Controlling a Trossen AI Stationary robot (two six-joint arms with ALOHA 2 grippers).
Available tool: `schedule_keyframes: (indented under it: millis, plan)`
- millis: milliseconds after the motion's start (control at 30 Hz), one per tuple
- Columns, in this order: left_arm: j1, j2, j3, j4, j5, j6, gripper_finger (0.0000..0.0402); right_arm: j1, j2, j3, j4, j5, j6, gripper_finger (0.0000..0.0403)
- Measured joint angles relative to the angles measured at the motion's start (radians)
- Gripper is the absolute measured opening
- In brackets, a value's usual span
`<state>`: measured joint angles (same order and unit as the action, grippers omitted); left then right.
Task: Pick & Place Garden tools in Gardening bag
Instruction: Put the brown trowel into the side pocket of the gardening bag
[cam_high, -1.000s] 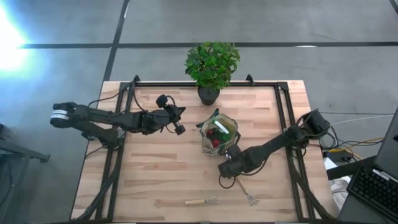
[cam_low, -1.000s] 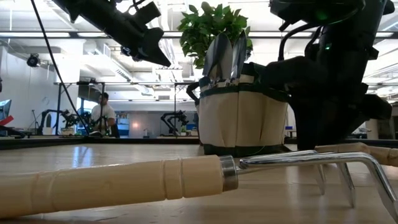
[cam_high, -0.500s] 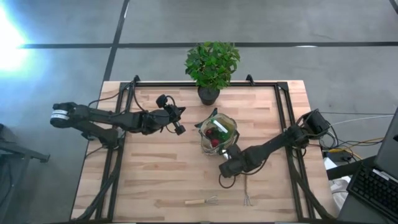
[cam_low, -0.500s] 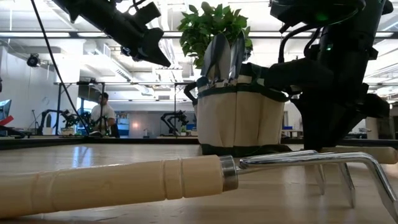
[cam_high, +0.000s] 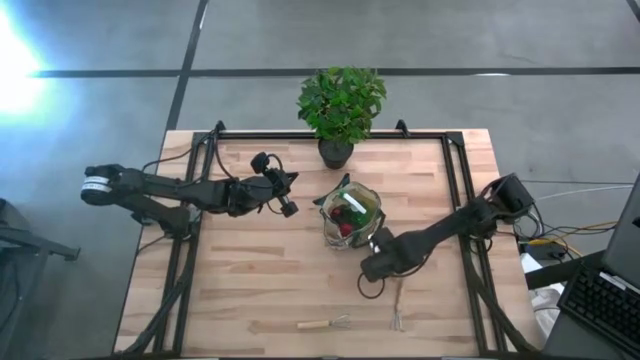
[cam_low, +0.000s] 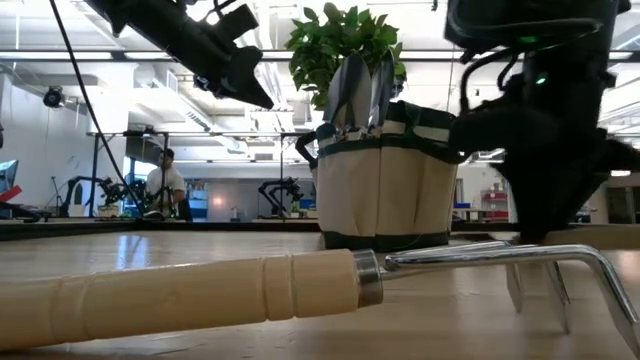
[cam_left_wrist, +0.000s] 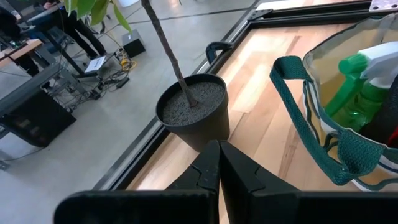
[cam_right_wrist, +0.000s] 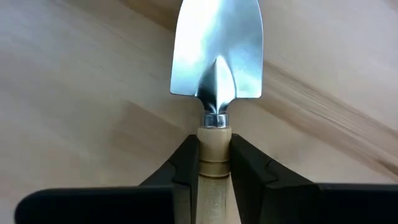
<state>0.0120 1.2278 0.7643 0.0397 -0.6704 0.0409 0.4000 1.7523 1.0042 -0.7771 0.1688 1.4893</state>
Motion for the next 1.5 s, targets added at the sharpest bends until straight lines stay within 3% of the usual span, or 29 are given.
schedule_keyframes:
  millis: [533,667,900,1067,1500]
  plan:
    - [0.0,0.0,0.0,-0.015,0.0,-0.016,0.0012,0.068,-0.143,0.003,-0.357,-0.013,0.165,0.0052]
    - [0.0,0.0,0.0,-0.016,0.0,-0.016,0.0012,0.123,-0.211,0.004,-0.451,0.041,0.263,0.0052]
    - [0.0,0.0,0.0,-0.016,0.0,-0.018,0.0012,0.215,-0.335,0.005,-0.422,0.402,0.31,0.0052]
    - [0.0,0.0,0.0,-0.015,0.0,-0.024,0.0012,0.238,-0.377,0.005,-0.339,0.653,0.215,0.0052]
    - [0.0,0.0,0.0,-0.016,0.0,-0.024,0.0012,0.239,-0.327,0.005,-0.035,1.025,-0.163,0.0052]
